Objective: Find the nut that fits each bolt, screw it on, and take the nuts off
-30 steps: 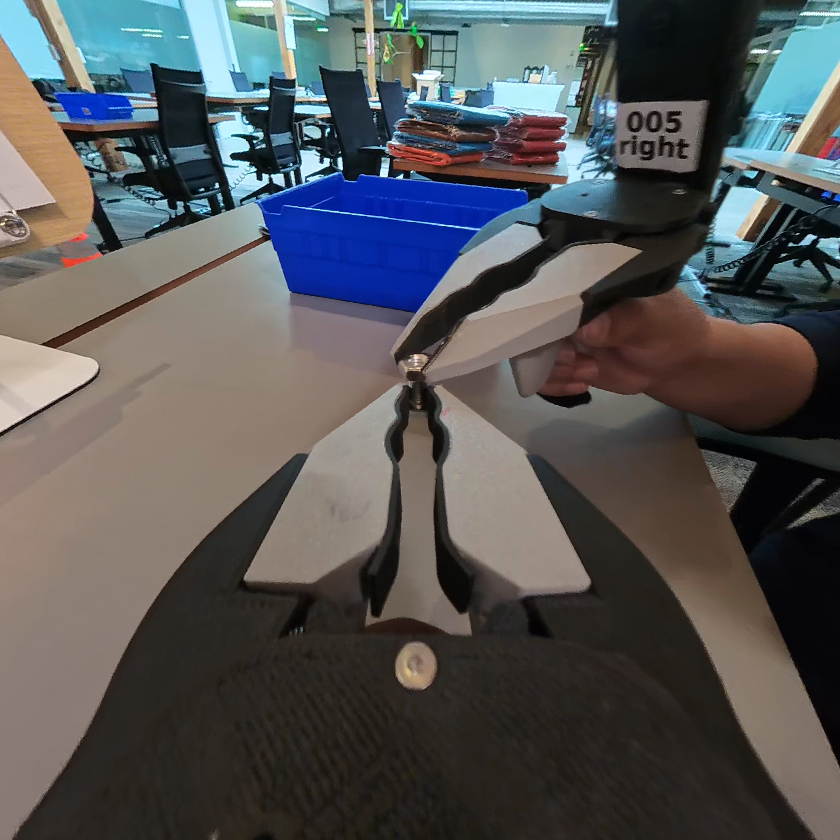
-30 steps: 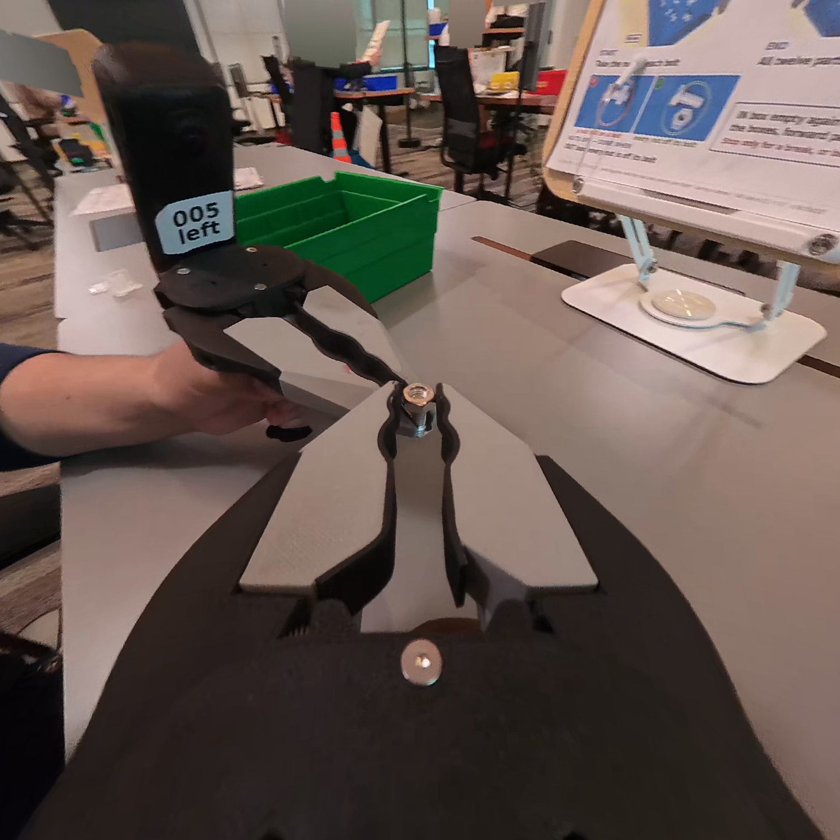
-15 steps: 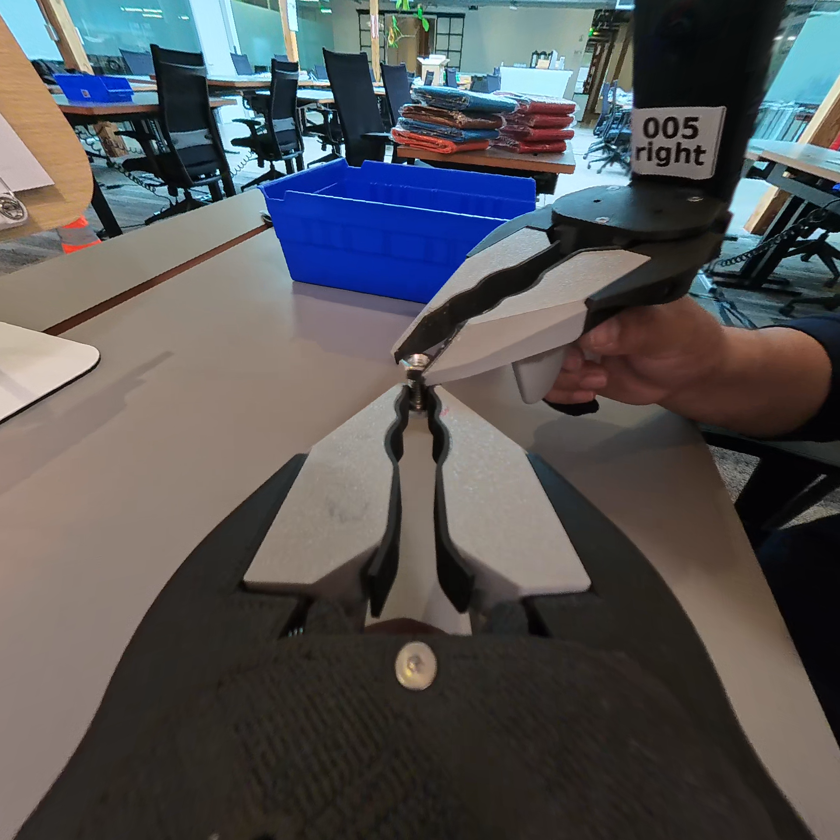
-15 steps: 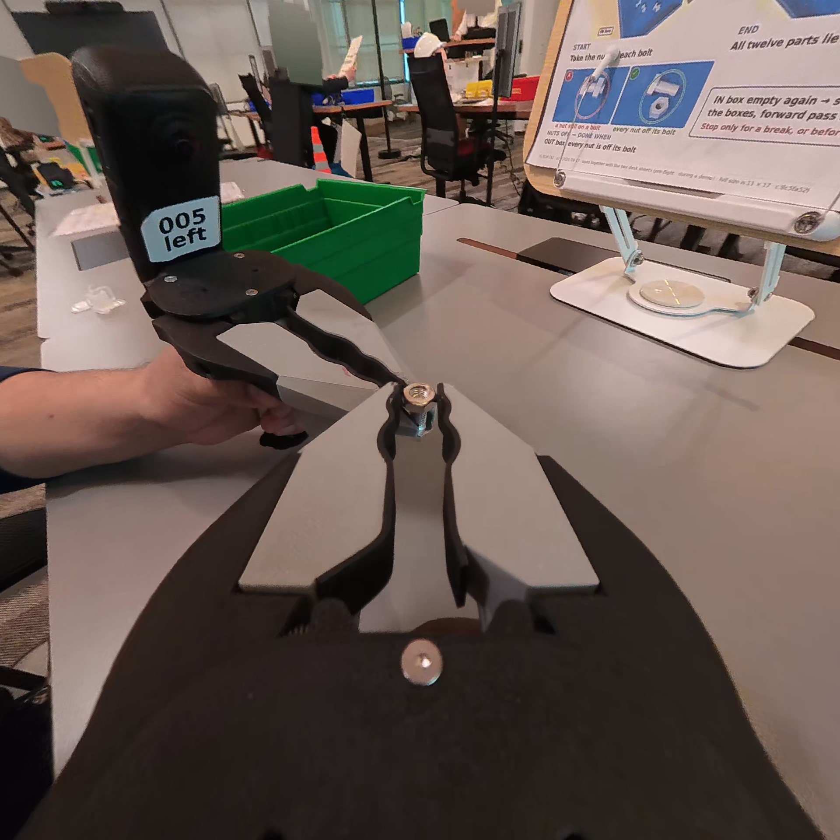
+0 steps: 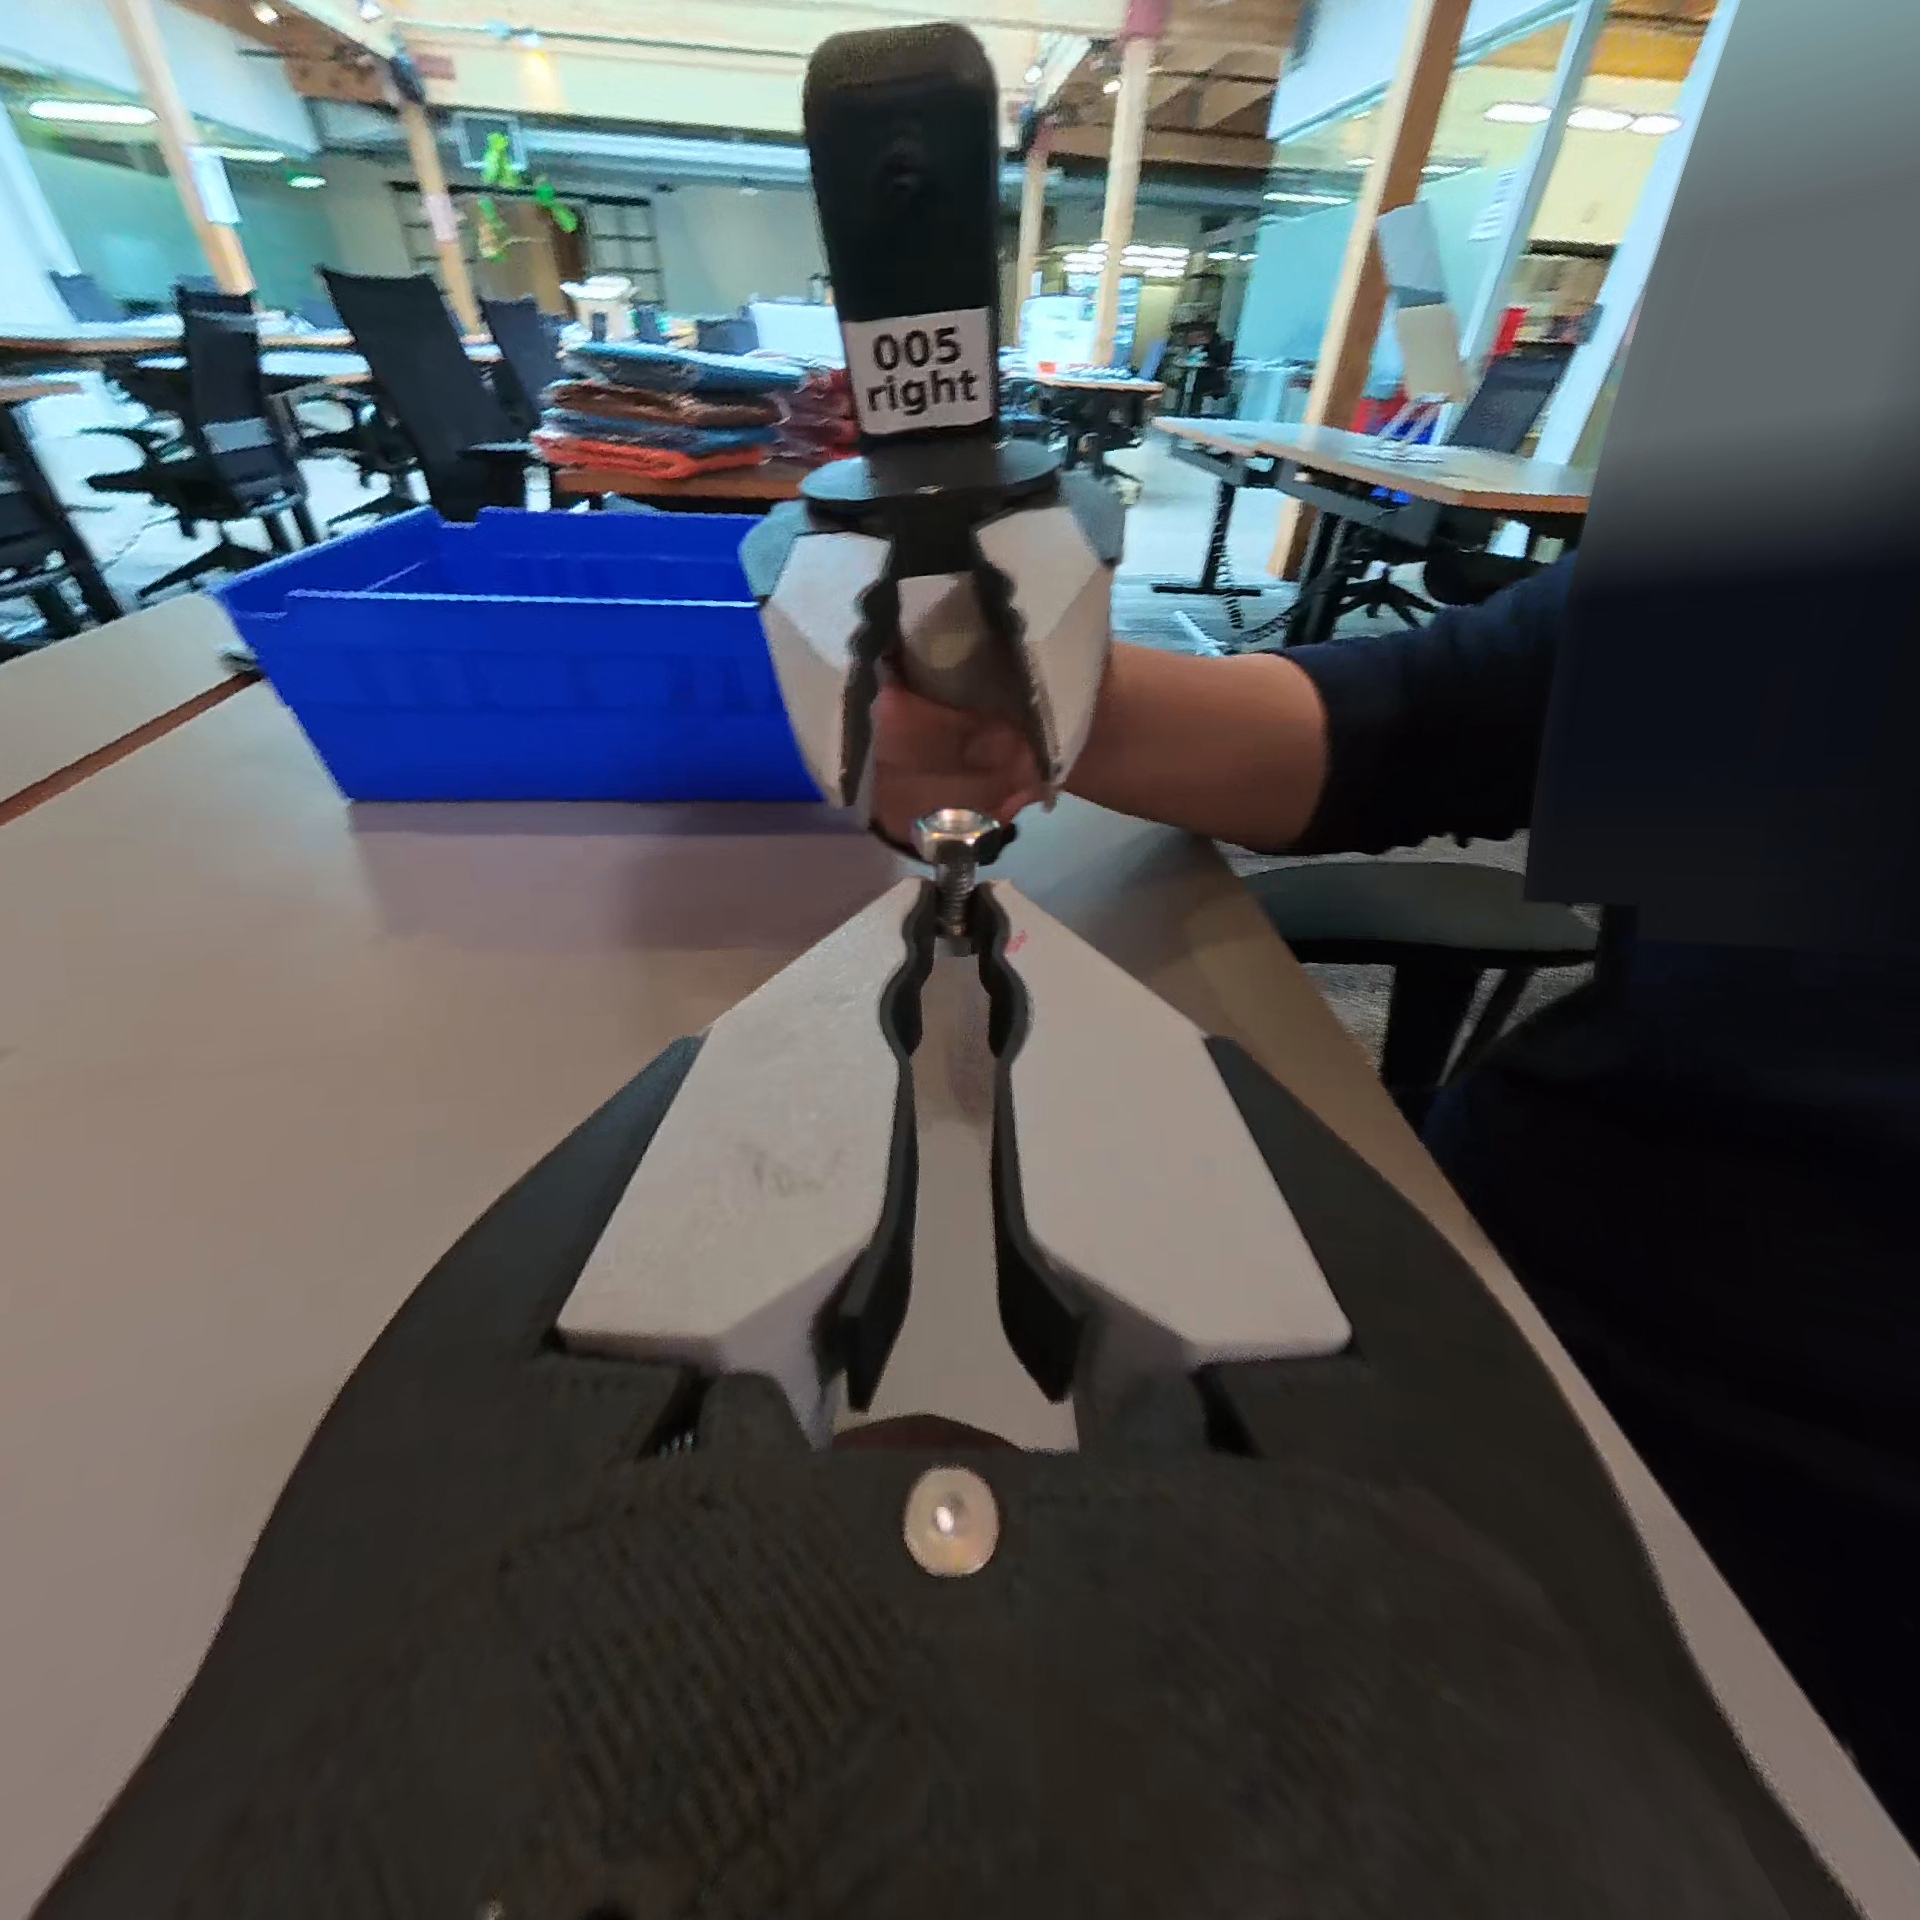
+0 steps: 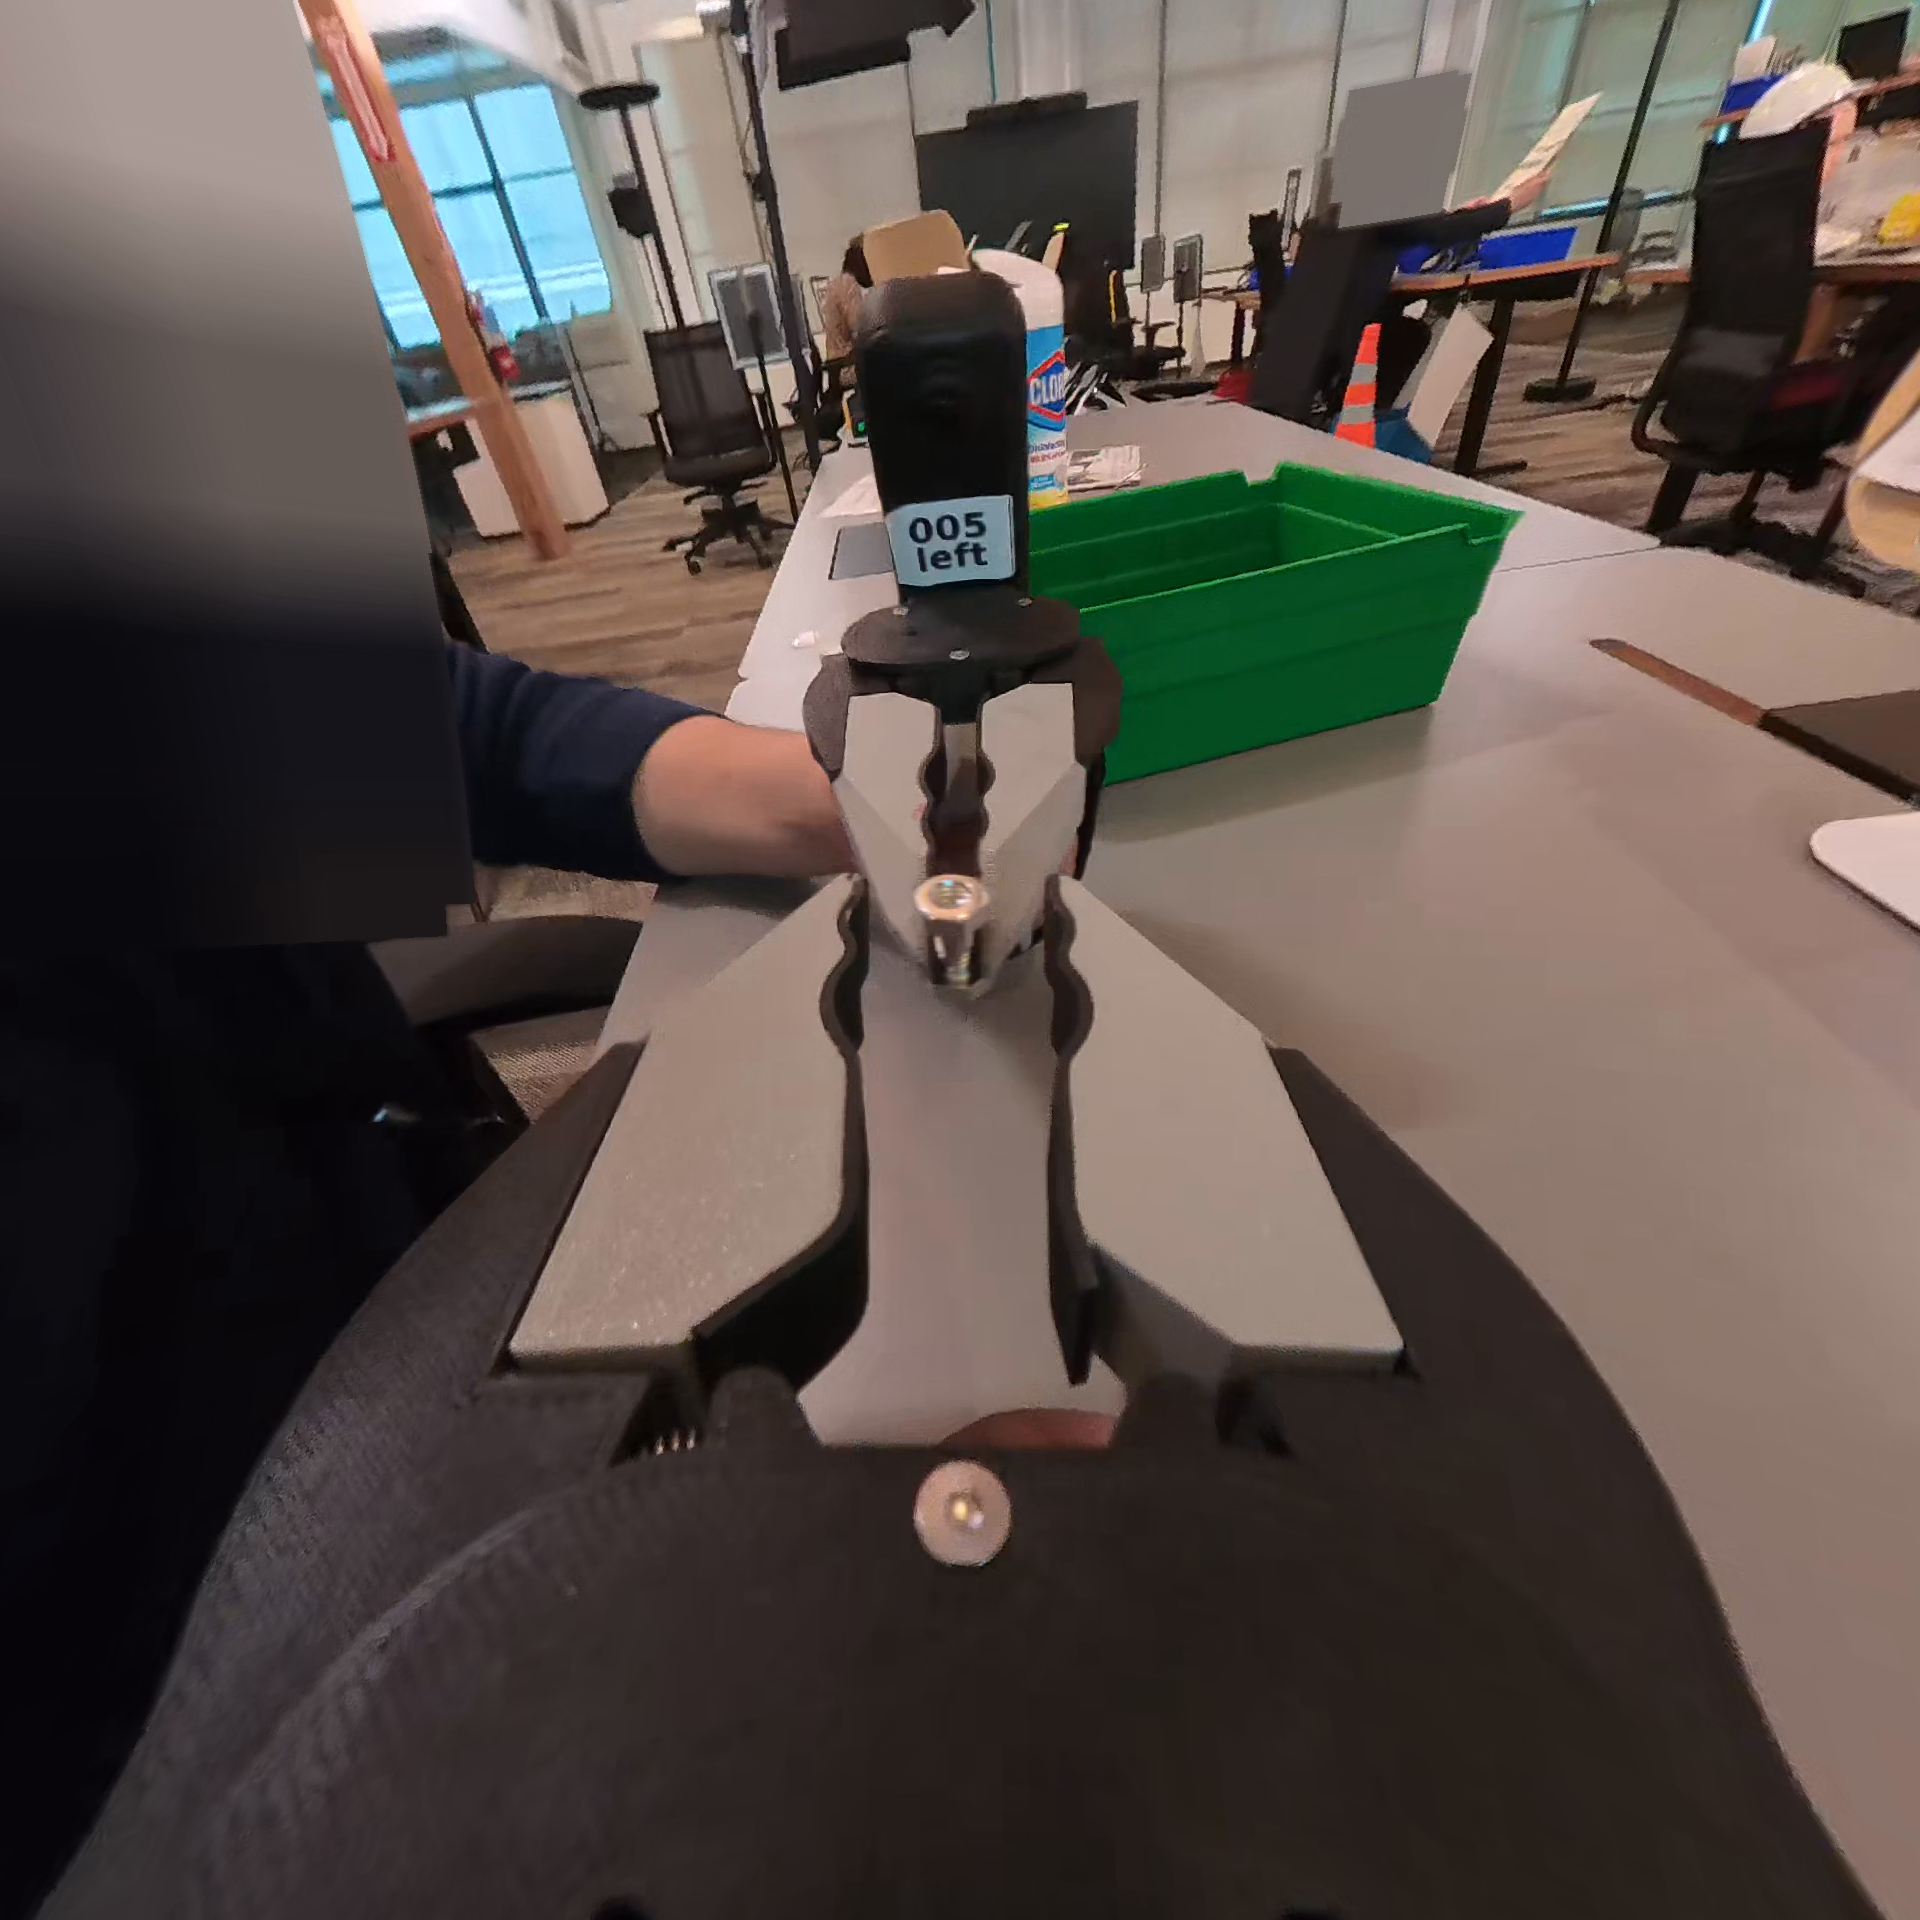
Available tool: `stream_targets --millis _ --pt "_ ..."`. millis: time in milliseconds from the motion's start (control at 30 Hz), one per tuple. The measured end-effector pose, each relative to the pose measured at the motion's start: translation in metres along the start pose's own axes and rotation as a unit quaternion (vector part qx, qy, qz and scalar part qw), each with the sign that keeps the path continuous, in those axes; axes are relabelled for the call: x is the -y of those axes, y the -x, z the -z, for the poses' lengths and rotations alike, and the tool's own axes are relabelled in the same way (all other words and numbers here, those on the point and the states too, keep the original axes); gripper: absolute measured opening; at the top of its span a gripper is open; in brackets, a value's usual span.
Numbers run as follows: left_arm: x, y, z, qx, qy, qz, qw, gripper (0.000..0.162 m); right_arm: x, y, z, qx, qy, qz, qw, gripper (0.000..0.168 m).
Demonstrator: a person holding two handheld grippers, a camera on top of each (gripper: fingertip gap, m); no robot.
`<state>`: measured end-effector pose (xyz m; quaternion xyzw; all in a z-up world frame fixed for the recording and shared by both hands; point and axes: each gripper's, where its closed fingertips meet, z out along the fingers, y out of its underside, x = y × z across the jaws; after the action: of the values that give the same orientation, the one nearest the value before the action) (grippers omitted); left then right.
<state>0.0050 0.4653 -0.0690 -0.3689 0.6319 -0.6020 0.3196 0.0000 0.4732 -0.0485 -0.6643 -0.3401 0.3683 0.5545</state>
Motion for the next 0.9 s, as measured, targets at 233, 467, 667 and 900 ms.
stream_targets --millis 233,467,667,900 --pt "0.003 -0.02 -0.002 -0.05 -0.008 -0.017 0.999 0.005 -0.001 0.023 -0.009 0.065 0.002 0.028 0.997 0.023" --pt "0.003 -0.026 -0.003 -0.061 -0.008 -0.021 0.998 0.005 -0.001 0.028 -0.009 0.063 -0.002 0.044 0.997 0.007" --pt "0.003 -0.026 -0.005 -0.06 -0.005 -0.021 0.998 0.005 -0.002 0.028 -0.007 0.057 -0.01 0.038 0.998 0.011" --pt "0.004 -0.026 -0.004 -0.057 -0.007 -0.024 0.998 0.005 -0.003 0.031 -0.007 0.067 -0.009 0.038 0.997 0.015"
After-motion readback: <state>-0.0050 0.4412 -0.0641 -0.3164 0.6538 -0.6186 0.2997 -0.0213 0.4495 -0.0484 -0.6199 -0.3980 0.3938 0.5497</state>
